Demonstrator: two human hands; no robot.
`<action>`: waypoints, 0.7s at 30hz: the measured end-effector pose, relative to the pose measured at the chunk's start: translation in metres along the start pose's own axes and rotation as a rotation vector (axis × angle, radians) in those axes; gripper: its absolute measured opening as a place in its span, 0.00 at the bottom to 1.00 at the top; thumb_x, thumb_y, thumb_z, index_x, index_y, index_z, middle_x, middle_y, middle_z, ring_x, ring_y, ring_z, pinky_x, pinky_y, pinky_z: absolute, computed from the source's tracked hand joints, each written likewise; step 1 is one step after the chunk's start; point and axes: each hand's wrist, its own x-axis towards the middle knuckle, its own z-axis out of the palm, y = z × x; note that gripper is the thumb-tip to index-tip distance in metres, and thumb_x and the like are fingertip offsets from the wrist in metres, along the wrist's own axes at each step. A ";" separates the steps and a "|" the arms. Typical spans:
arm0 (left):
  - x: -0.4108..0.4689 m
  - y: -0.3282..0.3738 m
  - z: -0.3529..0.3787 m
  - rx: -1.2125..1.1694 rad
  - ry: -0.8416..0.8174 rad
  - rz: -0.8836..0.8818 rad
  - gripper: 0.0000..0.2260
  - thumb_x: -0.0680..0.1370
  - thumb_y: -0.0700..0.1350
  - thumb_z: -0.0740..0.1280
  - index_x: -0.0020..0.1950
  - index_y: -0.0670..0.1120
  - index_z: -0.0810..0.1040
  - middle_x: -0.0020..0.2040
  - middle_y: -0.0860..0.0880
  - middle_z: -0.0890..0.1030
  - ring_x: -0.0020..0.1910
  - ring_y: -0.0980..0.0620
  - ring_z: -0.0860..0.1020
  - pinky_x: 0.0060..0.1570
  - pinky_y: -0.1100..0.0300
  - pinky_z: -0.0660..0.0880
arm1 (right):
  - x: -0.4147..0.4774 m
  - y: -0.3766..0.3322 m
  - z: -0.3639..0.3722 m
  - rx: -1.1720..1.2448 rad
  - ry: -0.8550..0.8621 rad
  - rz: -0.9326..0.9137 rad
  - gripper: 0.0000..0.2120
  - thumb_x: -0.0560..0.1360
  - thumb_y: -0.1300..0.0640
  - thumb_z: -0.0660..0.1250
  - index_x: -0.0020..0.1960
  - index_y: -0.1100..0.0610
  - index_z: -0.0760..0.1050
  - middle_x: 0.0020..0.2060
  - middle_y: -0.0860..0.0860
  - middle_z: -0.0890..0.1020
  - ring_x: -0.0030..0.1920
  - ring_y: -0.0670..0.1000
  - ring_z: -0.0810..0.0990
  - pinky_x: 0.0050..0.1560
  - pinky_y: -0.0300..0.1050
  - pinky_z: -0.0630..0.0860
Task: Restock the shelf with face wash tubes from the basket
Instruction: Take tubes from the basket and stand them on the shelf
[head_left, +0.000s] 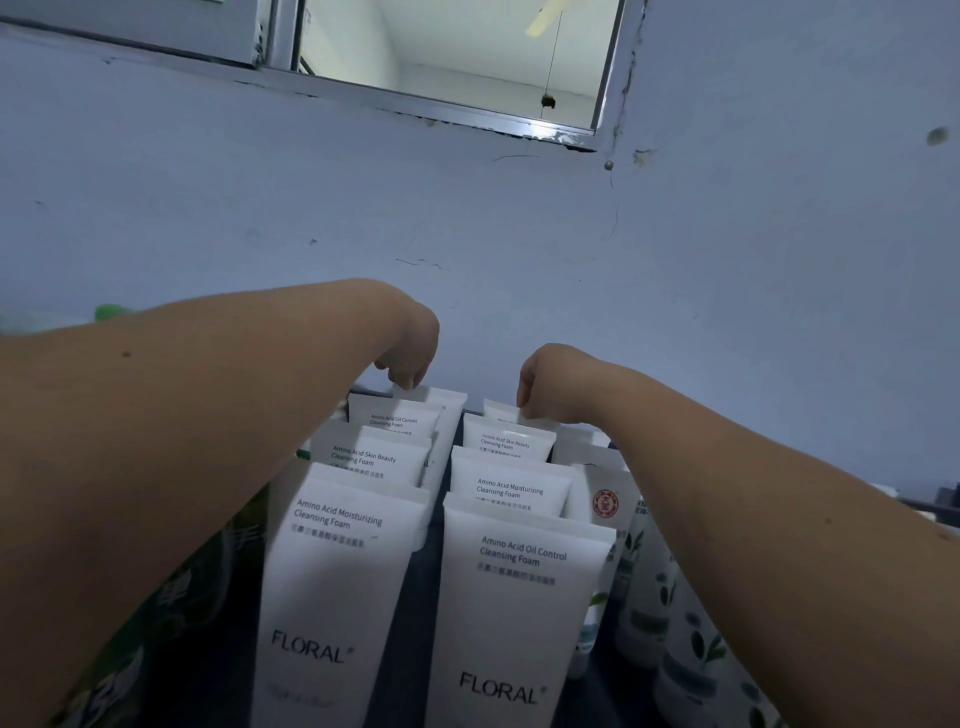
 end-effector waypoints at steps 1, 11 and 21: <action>-0.001 0.000 0.001 0.010 -0.009 0.001 0.12 0.78 0.43 0.65 0.60 0.47 0.80 0.56 0.50 0.80 0.56 0.50 0.79 0.41 0.64 0.71 | 0.000 -0.001 0.001 -0.023 0.000 0.003 0.14 0.75 0.61 0.67 0.60 0.61 0.79 0.54 0.57 0.82 0.45 0.52 0.74 0.48 0.44 0.74; -0.016 0.000 -0.008 0.002 -0.016 0.007 0.15 0.79 0.44 0.64 0.66 0.49 0.76 0.61 0.48 0.78 0.59 0.49 0.78 0.31 0.70 0.67 | 0.001 -0.006 0.005 -0.157 -0.017 0.018 0.14 0.77 0.64 0.60 0.60 0.63 0.78 0.56 0.57 0.81 0.46 0.52 0.73 0.54 0.46 0.76; -0.064 0.004 -0.033 -0.357 0.164 0.067 0.11 0.77 0.47 0.67 0.57 0.46 0.80 0.36 0.52 0.76 0.35 0.54 0.75 0.41 0.59 0.75 | -0.055 0.015 -0.041 0.152 0.102 -0.022 0.10 0.78 0.59 0.67 0.57 0.58 0.80 0.37 0.47 0.78 0.35 0.46 0.75 0.36 0.38 0.72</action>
